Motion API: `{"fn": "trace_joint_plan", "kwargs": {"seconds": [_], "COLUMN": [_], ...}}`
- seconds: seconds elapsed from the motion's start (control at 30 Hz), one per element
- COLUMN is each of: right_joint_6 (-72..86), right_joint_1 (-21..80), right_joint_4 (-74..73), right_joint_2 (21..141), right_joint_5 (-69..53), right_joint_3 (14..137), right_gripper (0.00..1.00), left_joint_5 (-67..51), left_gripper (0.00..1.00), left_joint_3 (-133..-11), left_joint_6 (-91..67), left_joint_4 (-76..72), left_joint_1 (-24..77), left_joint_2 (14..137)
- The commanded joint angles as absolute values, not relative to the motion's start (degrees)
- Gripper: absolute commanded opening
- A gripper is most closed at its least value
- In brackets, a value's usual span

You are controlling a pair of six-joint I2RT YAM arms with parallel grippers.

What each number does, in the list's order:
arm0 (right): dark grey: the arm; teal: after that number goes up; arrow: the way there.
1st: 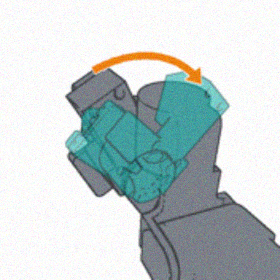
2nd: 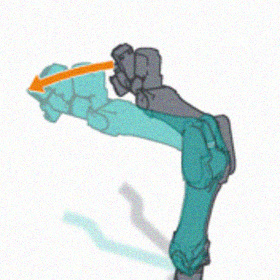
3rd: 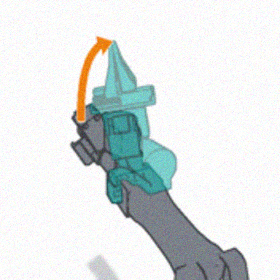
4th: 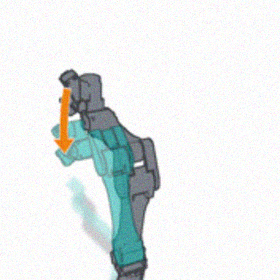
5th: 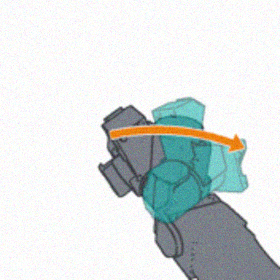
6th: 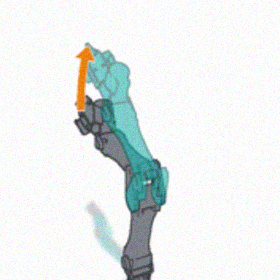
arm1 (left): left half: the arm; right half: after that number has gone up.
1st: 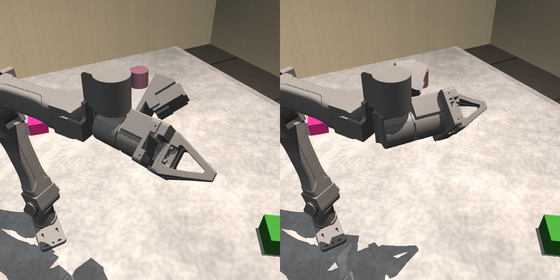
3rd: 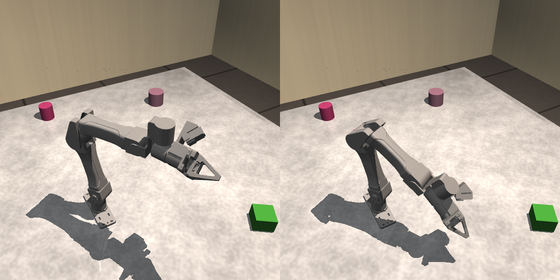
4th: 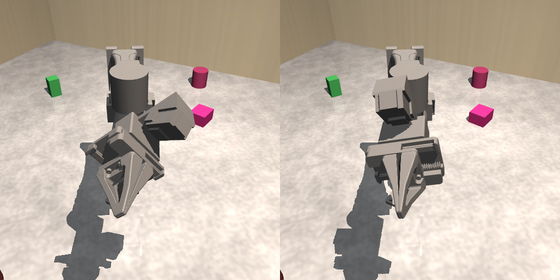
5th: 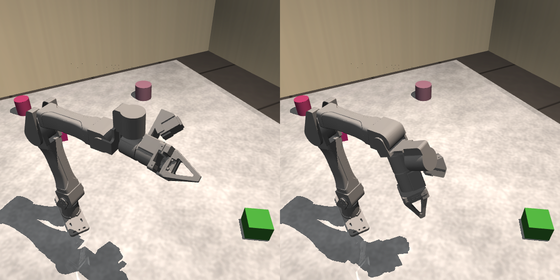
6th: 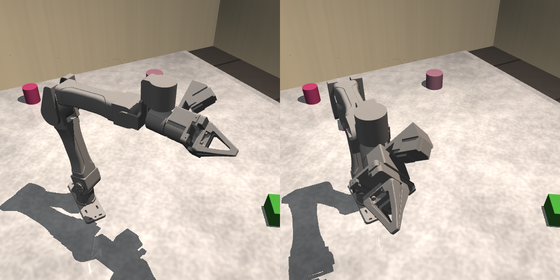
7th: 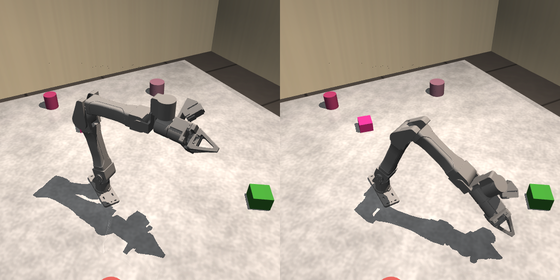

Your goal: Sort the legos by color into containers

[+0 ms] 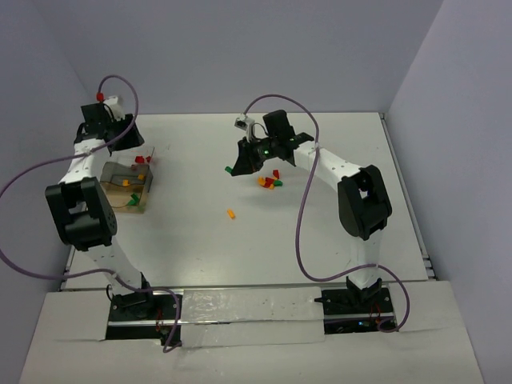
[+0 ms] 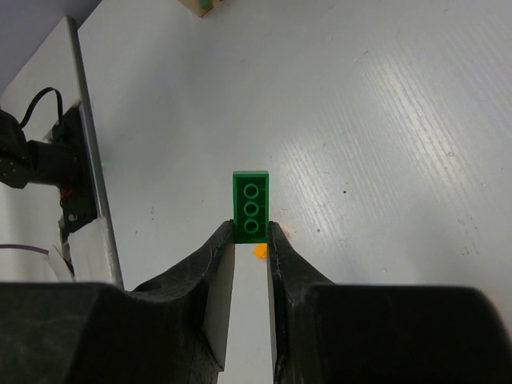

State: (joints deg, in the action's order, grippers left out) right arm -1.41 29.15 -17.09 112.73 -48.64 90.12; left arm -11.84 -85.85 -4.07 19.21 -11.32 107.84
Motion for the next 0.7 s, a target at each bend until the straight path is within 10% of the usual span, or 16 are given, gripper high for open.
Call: {"fn": "trace_joint_plan", "kwargs": {"seconds": [0.0, 0.67], "right_joint_6": [-2.19, -9.85], "right_joint_1": [30.26, 42.19], "right_joint_4": [-16.69, -15.5], "right_joint_2": [108.61, 99.17], "right_joint_5": [-48.37, -29.35], "right_joint_3": [93.5, 90.61], "right_gripper": [0.0, 0.0], "left_joint_5": [-32.64, -61.67], "left_gripper": [0.59, 0.59], "left_joint_3": [-90.05, -62.07], "left_joint_6": [-0.89, -21.9], "left_joint_4": [20.79, 16.28], "left_joint_1": [-12.45, 0.44], "left_joint_2": [96.94, 80.51]}}
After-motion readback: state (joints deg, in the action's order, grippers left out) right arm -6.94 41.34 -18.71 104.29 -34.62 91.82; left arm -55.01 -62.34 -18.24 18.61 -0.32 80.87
